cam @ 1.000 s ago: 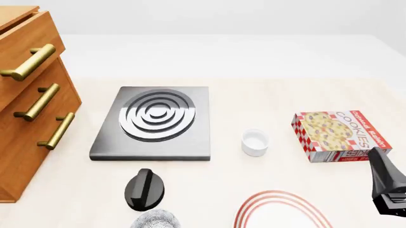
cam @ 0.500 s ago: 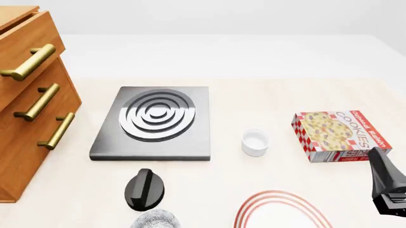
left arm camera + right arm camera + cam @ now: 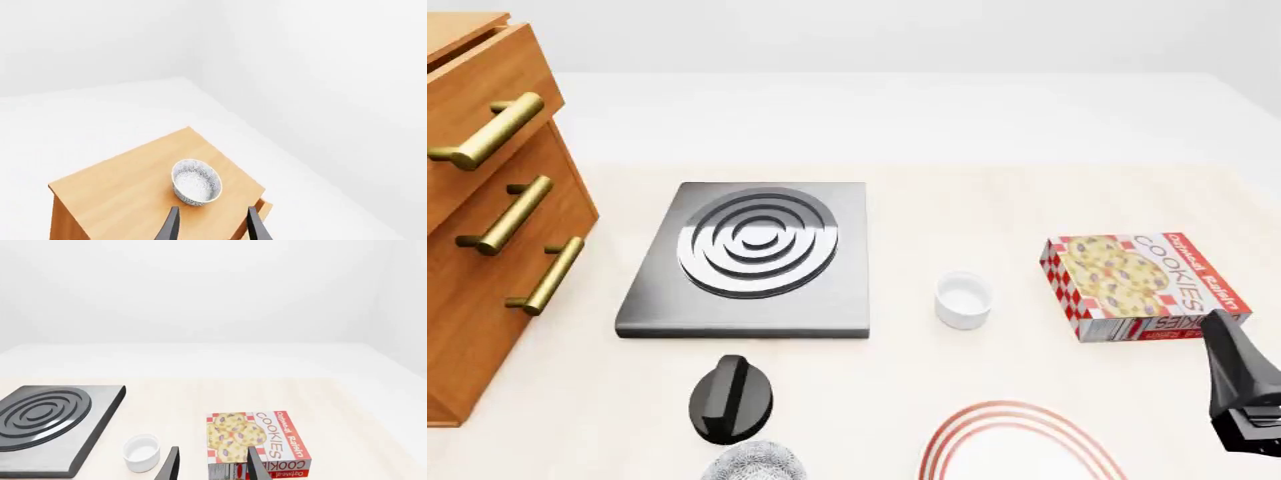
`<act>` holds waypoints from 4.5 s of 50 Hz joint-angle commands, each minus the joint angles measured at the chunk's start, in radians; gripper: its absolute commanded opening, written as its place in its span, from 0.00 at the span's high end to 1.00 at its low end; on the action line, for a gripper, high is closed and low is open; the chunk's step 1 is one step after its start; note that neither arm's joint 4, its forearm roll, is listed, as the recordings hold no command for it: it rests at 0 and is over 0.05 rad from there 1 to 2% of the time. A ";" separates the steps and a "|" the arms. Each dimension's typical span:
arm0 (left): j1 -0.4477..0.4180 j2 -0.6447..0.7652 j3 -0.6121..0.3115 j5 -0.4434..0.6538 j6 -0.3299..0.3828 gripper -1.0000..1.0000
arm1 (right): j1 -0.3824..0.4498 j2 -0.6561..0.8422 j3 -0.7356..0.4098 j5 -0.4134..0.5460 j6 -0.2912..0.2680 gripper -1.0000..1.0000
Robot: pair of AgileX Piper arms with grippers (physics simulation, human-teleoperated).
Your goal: Pick the akita bowl on the wooden cabinet and place it on the plate.
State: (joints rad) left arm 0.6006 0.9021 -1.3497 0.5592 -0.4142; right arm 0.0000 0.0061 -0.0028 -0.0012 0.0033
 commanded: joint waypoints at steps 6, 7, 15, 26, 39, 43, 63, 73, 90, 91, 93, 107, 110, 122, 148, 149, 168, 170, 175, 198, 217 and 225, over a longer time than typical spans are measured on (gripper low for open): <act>0.070 0.039 -0.003 -0.019 -0.029 0.00 | 0.000 0.000 0.000 0.000 0.000 0.00; 0.074 0.041 -0.004 -0.019 -0.031 0.00 | 0.000 0.000 0.000 0.000 0.000 0.00; 0.088 0.048 0.001 -0.026 -0.036 0.00 | 0.000 0.000 0.000 0.000 0.000 0.00; 0.096 0.080 0.004 -0.042 -0.037 0.00 | 0.000 0.000 0.000 0.000 0.000 0.00; 0.090 0.115 -0.013 -0.040 -0.046 0.00 | 0.000 0.000 0.000 0.000 0.000 0.00; 0.089 0.123 -0.019 -0.040 -0.048 0.00 | 0.000 0.000 0.000 0.000 0.000 0.00; 0.095 0.172 -0.016 -0.066 -0.088 0.00 | 0.000 0.000 0.000 0.000 0.000 0.00; 0.097 0.197 -0.006 -0.089 -0.103 0.00 | 0.000 0.000 0.000 0.000 0.000 0.00; 0.090 0.238 0.009 -0.121 -0.115 0.00 | 0.000 0.000 0.000 0.000 0.000 0.00; 0.090 0.241 0.009 -0.122 -0.116 0.00 | 0.000 0.000 0.000 0.000 0.000 0.00; 0.085 0.249 0.009 -0.124 -0.119 0.00 | 0.000 0.000 0.000 0.000 0.000 0.00; 0.070 0.287 0.016 -0.144 -0.126 0.00 | 0.000 0.000 0.000 0.000 0.000 0.00; 0.071 0.293 0.017 -0.146 -0.127 0.00 | 0.000 0.000 0.000 0.000 0.000 0.00; 0.073 0.320 0.026 -0.162 -0.141 0.00 | 0.001 -0.002 0.000 0.001 -0.001 0.00; 0.058 0.379 0.024 -0.198 -0.150 0.00 | 0.001 0.000 0.000 -0.001 0.000 0.00; 0.057 0.382 0.024 -0.200 -0.151 0.00 | 0.001 0.000 0.000 -0.001 0.000 0.00; 0.029 0.426 0.011 -0.214 -0.155 0.00 | 0.001 0.001 0.000 -0.001 0.000 0.00; 0.027 0.429 0.011 -0.216 -0.155 0.00 | 0.001 0.000 0.000 0.000 0.000 0.00; 0.027 0.435 0.015 -0.221 -0.158 0.00 | 0.001 0.000 0.000 0.000 0.000 0.00; 0.021 0.468 0.043 -0.252 -0.166 0.00 | 0.001 0.000 0.000 0.000 0.000 0.00; 0.007 0.494 0.034 -0.260 -0.164 0.00 | 0.001 0.000 0.000 0.000 0.000 0.00; -0.002 0.511 0.040 -0.271 -0.169 0.00 | 0.002 0.000 0.000 -0.001 0.000 0.00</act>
State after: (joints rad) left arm 0.6075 1.3964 -1.3136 0.2977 -0.5800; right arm 0.0014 0.0062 -0.0026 -0.0016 0.0035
